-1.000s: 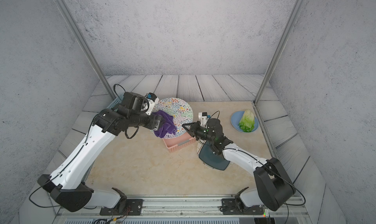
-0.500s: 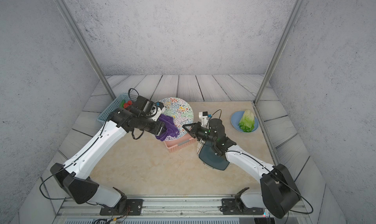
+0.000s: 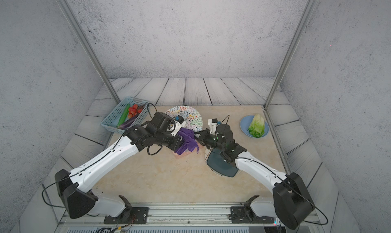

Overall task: Wipe the wet plate dry
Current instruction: Wipe the plate with towel.

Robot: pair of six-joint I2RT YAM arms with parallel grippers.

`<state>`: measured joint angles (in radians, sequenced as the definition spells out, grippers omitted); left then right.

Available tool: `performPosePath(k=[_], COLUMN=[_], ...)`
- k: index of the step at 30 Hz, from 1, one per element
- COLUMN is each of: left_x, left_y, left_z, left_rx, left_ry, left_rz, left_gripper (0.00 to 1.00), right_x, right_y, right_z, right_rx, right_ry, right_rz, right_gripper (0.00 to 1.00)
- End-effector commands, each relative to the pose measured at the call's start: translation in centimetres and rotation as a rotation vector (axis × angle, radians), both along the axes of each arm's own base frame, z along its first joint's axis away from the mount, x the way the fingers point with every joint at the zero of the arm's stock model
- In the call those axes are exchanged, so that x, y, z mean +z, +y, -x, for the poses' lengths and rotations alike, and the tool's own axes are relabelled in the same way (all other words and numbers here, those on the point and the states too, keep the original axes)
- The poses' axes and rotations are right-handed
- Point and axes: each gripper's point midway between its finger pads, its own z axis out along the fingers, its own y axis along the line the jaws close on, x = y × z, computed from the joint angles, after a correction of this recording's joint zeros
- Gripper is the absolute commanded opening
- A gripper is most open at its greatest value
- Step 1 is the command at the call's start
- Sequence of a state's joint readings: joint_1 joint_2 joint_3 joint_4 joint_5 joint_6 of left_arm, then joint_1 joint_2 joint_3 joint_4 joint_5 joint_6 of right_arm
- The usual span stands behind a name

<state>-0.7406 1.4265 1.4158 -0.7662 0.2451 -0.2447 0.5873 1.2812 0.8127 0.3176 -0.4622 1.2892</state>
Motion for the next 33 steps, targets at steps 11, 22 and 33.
performPosePath(k=[11,22,33], left_x=[2.1,2.5,-7.1], left_y=[11.2,1.1,6.1], left_z=[-6.6,-2.5,2.4], left_rx=[0.394,-0.039,0.101], left_ry=[-0.013,0.02,0.176], left_rz=[-0.132,-0.017,-0.03], left_gripper=[0.0,0.0,0.0], right_x=[12.3,12.5,16.2], right_y=[0.8,2.7,-1.2], right_z=[7.8,8.6,5.3], right_rx=[0.262,0.292,0.117], right_ry=[-0.452,-0.506,-0.516], right_rz=[-0.111,-0.112,-0.177], right_gripper=[0.0,0.0,0.0])
